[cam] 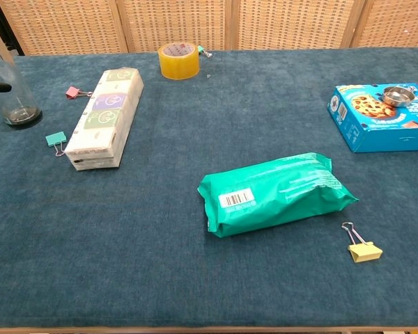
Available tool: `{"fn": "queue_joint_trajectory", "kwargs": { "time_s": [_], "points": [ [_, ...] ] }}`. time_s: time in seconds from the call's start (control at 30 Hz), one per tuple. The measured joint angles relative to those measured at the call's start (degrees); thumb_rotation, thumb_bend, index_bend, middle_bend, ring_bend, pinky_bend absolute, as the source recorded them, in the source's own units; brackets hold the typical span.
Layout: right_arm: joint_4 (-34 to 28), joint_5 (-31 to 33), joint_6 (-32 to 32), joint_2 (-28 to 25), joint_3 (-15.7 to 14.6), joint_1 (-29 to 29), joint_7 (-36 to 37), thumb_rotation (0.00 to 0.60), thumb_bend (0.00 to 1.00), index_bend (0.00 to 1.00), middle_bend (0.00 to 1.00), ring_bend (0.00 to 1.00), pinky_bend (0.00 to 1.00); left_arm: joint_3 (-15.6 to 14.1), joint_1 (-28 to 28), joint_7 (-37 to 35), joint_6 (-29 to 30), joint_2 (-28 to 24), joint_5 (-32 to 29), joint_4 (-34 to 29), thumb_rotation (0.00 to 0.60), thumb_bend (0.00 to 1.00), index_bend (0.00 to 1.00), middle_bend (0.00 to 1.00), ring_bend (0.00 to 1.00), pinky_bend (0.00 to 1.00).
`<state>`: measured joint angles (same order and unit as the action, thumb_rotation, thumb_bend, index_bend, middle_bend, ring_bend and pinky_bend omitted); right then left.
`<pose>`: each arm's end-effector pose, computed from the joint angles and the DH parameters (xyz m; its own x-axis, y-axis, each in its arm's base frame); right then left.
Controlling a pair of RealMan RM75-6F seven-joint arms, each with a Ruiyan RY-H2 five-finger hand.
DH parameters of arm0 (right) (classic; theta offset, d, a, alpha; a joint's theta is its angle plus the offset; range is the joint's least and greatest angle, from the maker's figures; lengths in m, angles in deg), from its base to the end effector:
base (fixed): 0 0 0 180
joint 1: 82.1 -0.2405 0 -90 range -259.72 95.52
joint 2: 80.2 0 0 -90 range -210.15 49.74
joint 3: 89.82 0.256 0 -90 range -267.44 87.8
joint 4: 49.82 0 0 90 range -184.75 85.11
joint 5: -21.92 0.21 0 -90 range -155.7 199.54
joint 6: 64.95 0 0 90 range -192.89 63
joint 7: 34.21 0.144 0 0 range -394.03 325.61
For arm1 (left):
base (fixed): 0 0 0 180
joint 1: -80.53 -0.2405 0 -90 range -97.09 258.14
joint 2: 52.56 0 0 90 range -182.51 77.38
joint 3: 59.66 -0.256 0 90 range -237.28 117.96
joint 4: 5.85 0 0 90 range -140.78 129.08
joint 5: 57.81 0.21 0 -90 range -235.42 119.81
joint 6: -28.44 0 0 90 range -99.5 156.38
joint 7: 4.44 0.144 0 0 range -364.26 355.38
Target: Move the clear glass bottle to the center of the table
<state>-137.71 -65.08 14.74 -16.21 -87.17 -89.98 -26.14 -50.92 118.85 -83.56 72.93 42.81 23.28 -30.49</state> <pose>-0.3206 -0.1980 0.1544 0.3442 -0.0777 0.9357 -0.9385 -0.0571 0.3405 -0.3477 0.4229 0.0901 -0.3997 0.1068 0.9104 0.9120 0.1461 0.3833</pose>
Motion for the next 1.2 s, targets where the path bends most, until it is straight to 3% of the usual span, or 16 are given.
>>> {"fn": "queue_joint_trajectory", "kwargs": {
  "time_s": [0.1, 0.3, 1.2],
  "points": [
    [0.33, 0.09, 0.1, 0.01, 0.08, 0.01, 0.43, 0.6, 0.0, 0.0, 0.0, 0.0, 0.0, 0.49, 0.17, 0.5, -0.1, 1.07, -0.75, 1.06, 0.6, 0.35, 0.17, 0.03, 0.02, 0.17],
    [0.72, 0.36, 0.15, -0.04, 0.2, 0.04, 1.07, 0.6, 0.0, 0.0, 0.0, 0.0, 0.0, 1.09, 0.48, 0.56, -0.54, 2.12, -1.62, 1.93, 0.6, 0.43, 0.29, 0.18, 0.1, 0.24],
    [0.42, 0.24, 0.37, -0.09, 0.02, 0.11, 0.89, 0.6, 0.0, 0.0, 0.0, 0.0, 0.0, 0.54, 0.29, -7.04, 0.76, 1.38, -1.02, 0.61, 0.6, 0.48, 0.34, 0.22, 0.15, 0.29]
  ]
}}
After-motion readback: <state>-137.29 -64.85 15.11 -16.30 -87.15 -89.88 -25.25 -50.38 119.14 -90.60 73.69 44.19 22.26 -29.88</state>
